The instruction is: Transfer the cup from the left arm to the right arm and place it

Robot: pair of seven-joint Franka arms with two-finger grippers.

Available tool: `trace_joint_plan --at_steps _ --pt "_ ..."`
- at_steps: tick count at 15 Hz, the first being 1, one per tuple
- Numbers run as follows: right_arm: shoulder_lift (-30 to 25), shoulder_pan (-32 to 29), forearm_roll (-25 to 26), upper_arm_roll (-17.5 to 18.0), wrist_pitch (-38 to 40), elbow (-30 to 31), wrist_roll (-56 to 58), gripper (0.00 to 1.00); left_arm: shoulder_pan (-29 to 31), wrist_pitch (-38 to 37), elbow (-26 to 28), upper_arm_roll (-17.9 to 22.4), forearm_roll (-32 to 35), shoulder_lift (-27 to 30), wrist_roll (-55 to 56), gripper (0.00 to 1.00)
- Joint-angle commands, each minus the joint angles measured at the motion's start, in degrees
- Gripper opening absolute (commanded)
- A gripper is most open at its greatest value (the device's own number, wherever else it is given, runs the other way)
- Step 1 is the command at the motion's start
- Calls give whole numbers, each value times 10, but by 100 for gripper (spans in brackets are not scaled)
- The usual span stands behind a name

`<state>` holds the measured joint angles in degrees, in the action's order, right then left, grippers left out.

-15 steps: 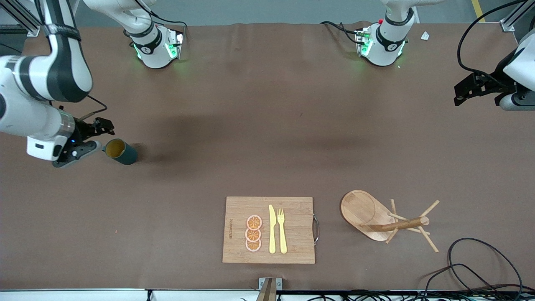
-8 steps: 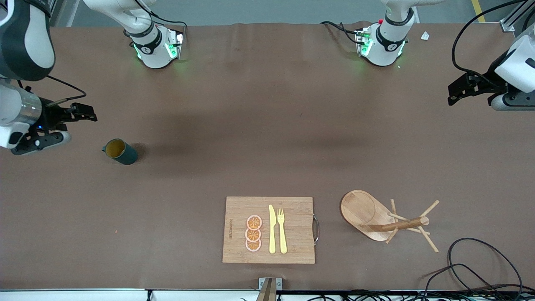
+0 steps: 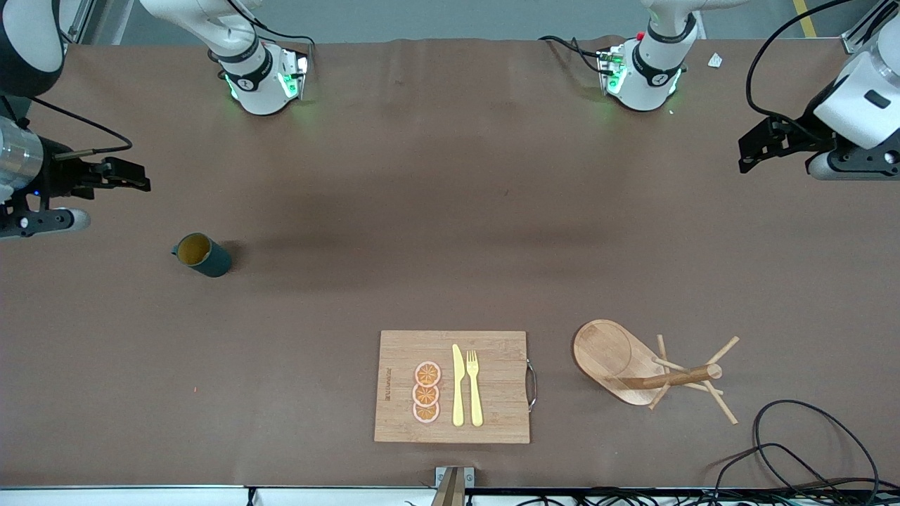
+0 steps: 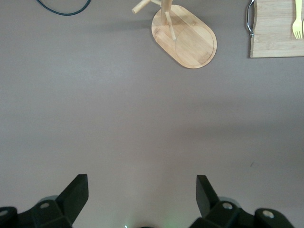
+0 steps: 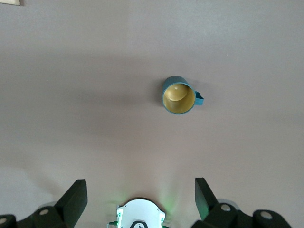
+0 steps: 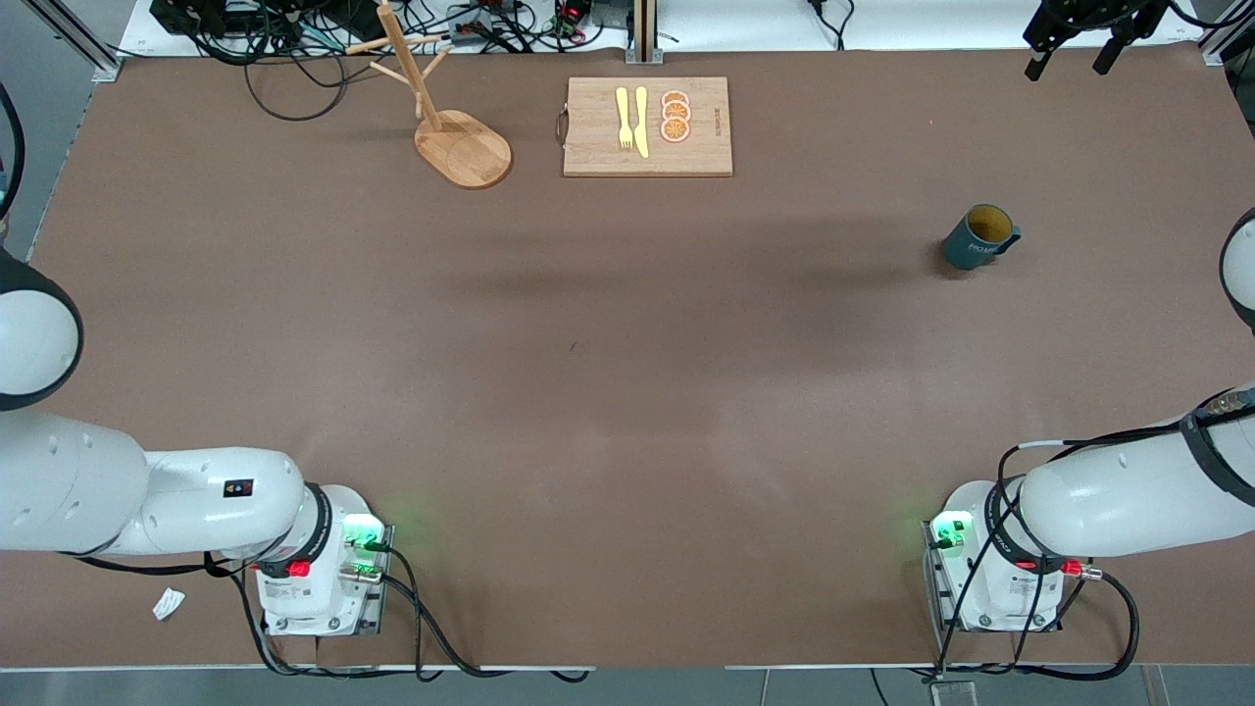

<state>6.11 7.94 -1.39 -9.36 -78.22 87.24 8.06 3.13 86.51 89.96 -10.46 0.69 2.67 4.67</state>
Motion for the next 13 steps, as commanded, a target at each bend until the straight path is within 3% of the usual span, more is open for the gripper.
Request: trace_joint_plan --at_steps 1,4,13 --pt "6 -7 3 0 8 -12 -9 100 3 3 -1 0 -8 7 -5 100" --pt "17 -24 0 0 11 -52 -10 100 3 -2 -4 0 -1 7 -3 100" --pt "23 -53 -10 1 -2 -64 -14 100 1 -23 -5 -3 2 7 3 100"
